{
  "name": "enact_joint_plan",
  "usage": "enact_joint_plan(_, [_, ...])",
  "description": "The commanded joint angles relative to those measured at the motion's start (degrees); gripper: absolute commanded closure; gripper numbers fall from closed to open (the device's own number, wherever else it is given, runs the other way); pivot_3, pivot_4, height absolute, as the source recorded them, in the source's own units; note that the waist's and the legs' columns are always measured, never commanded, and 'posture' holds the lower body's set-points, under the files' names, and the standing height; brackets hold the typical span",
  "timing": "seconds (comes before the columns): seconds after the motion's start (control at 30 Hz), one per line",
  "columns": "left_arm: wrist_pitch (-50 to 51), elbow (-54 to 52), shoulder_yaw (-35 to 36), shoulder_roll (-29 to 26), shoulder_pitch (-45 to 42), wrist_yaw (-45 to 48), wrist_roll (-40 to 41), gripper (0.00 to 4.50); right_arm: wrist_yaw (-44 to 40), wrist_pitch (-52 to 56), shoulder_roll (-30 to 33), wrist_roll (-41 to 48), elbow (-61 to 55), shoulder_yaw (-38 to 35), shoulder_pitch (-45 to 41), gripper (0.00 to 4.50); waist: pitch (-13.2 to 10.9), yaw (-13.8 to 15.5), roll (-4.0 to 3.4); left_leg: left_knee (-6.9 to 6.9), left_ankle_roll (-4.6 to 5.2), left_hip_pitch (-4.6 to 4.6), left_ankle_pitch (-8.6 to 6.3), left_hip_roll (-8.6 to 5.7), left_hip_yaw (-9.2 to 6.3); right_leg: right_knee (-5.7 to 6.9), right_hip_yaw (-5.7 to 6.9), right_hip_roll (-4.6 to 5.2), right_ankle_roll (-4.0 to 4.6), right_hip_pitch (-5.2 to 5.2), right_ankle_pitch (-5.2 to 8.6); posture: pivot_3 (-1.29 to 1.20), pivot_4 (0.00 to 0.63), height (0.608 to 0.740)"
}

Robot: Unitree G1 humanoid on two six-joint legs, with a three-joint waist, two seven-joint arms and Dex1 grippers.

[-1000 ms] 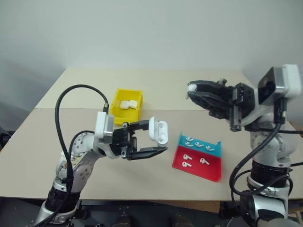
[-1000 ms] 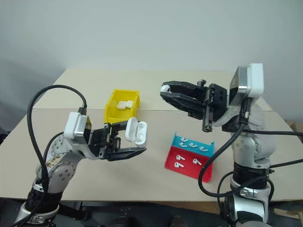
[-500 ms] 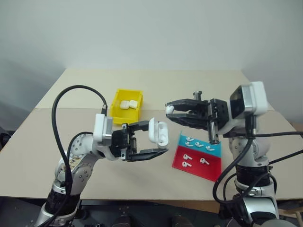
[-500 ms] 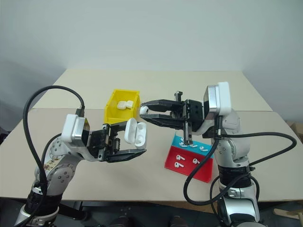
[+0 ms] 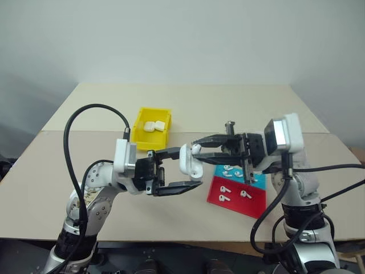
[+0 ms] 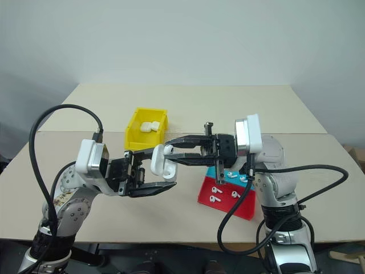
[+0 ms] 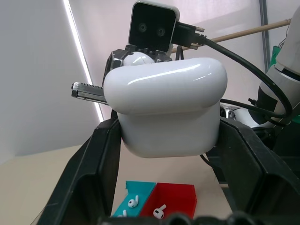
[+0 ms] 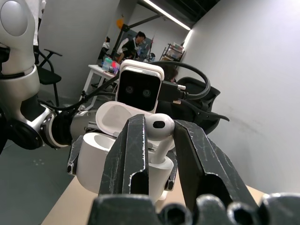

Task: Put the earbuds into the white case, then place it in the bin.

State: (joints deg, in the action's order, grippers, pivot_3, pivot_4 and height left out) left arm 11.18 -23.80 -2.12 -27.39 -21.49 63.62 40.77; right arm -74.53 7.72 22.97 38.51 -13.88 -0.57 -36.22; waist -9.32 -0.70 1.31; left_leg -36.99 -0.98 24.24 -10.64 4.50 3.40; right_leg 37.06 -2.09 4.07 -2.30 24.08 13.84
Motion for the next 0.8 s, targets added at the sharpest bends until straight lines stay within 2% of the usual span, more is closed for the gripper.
enact_joint_plan(0.03, [-1.0,-0.8,0.5,0.4,-0.4,-0.2,0.1,1.72,-0.7,-2.1,0.4,-0.2,-0.3,0.0,0.1,3.76,0.0,0.0,0.0,0.0,0.0,0.0,0.0,0.0,0.0,0.0,0.0,0.0,0.0,0.0,0.0,0.0,0.15,0.74])
enact_joint_plan(0.17, [-0.8,-1.0,0.5,0.5,-0.4,-0.2,0.1,1.72,-0.1,-3.8,0.0,-1.2,-0.1,0.0,0.1,3.76,0.0,0.0,0.0,0.0,0.0,0.0,0.0,0.0,0.0,0.0,0.0,-0.01,0.0,0.0,0.0,0.0,0.15,0.74])
enact_joint_plan(0.33, [-1.0,-0.3,0.4,0.7,-0.7,0.1,-0.1,1.72,0.2,-5.6,0.3,-2.9,0.1,0.6,0.1,2.27,0.0,0.0,0.0,0.0,0.0,0.0,0.0,0.0,0.0,0.0,0.0,0.0,0.0,0.01,0.0,0.0,0.15,0.74])
enact_joint_plan(0.53, [-1.3,0.4,0.6,1.1,-0.4,0.1,-0.7,1.72,-1.3,-5.8,1.7,-2.4,-0.3,1.1,0.8,2.27,0.0,0.0,0.0,0.0,0.0,0.0,0.0,0.0,0.0,0.0,0.0,0.0,0.0,0.0,0.0,0.0,0.15,0.74])
enact_joint_plan(0.67, [-2.1,1.7,1.3,-0.3,1.3,0.7,-2.8,1.72,-0.2,-3.6,3.8,-0.4,-0.4,-1.7,-0.1,2.27,0.0,0.0,0.0,0.0,0.0,-0.01,0.0,0.0,0.0,0.0,0.0,-0.01,0.0,0.0,0.0,0.0,0.15,0.74])
enact_joint_plan(0.8, [-5.2,2.3,3.0,-3.5,5.6,2.0,-6.2,1.72,3.4,6.5,14.7,-0.7,1.0,-5.4,-1.8,2.27,0.0,0.0,0.0,0.0,0.0,0.01,0.0,-0.01,0.04,-0.02,-0.01,0.04,0.01,0.03,0.0,0.0,0.15,0.74])
